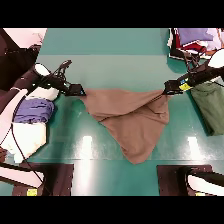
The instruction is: Fold the shirts.
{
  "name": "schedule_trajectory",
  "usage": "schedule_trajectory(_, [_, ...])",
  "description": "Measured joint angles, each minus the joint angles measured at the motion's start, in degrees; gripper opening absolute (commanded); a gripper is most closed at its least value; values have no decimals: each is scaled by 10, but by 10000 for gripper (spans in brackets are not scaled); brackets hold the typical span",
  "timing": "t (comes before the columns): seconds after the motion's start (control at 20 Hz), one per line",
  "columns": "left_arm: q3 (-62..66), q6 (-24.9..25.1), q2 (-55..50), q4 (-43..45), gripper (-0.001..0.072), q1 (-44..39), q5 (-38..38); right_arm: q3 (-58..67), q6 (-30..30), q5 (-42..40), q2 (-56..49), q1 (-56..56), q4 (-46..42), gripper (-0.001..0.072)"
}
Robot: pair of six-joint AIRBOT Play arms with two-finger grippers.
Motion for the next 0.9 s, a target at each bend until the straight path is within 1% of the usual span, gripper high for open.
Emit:
schedule_trajectory(0.05, [0, -1, -8, -10, 404, 0, 8, 0, 0, 0, 0, 0, 0, 15])
schedule_trajectory(0.1, [1, -3, -14, -18, 126, 0, 16, 0, 0, 0, 0, 0, 0, 15])
schedule_trajectory(0.15, [1, -6, -17, -25, 33, 0, 21, 0, 0, 0, 0, 0, 0, 15])
schedule_trajectory(0.35, [3, -13, -20, -42, 27, 0, 32, 0, 0, 0, 1, 0, 0, 15])
schedule_trajectory(0.5, [25, -16, 17, -32, 27, 0, 34, 5, 0, 1, 11, -3, -6, 15])
schedule_trajectory(0.65, [82, -17, 94, 18, 27, 0, 31, 51, 0, 4, 35, -16, -17, 15])
schedule_trajectory(0.75, [134, -17, 158, 55, 28, 0, 24, 110, 0, 4, 58, -32, -21, 15])
schedule_trajectory(0.9, [214, -15, 259, 82, 28, 0, 20, 205, 0, 4, 93, -53, -23, 15])
